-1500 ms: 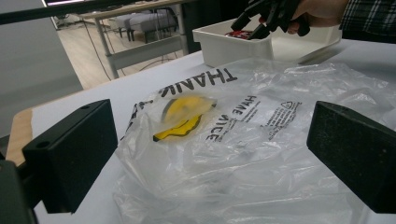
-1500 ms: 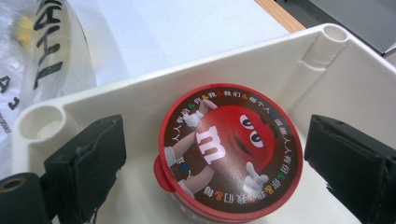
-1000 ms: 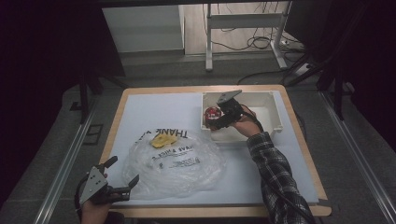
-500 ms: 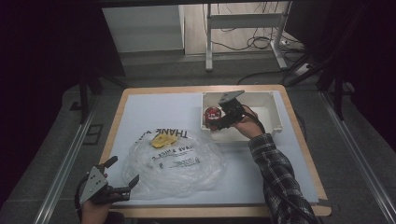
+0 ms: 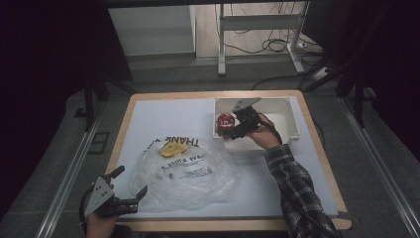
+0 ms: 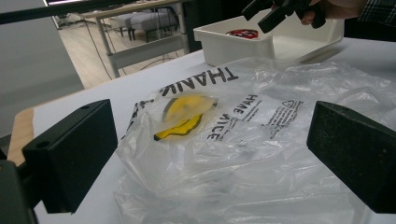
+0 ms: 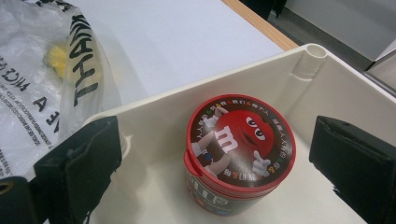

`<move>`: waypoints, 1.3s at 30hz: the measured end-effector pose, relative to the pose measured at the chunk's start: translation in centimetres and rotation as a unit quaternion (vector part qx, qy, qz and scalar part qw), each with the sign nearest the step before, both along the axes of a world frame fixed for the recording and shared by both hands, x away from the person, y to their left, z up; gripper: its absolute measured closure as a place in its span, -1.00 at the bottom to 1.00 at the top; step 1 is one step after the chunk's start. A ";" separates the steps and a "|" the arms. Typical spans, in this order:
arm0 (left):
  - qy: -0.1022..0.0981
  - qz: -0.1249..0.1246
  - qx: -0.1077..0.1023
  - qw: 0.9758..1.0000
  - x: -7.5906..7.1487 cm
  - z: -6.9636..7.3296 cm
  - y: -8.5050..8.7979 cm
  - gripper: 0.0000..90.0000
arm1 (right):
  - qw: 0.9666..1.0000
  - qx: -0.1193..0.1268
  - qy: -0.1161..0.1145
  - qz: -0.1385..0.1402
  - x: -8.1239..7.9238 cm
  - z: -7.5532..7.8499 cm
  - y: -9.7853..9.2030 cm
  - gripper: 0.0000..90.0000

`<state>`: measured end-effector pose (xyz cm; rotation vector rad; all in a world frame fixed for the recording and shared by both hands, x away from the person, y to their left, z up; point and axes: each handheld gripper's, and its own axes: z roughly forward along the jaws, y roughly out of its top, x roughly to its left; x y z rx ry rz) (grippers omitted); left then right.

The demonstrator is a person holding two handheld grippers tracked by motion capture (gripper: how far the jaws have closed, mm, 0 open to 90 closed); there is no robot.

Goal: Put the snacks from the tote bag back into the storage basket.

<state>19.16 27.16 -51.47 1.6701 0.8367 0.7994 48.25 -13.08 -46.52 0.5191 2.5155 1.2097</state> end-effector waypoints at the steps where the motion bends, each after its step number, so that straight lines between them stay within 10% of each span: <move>1: 0.000 0.000 0.000 1.000 0.0 0.0 0.0 -0.96 | 1.000 0.000 0.000 0.000 0.0 0.0 0.0 -0.94; 39: 0.000 0.000 0.005 1.000 0.0 0.0 -0.1 -0.96 | 1.000 0.010 -0.003 -0.015 -2.0 0.1 -1.0 -0.94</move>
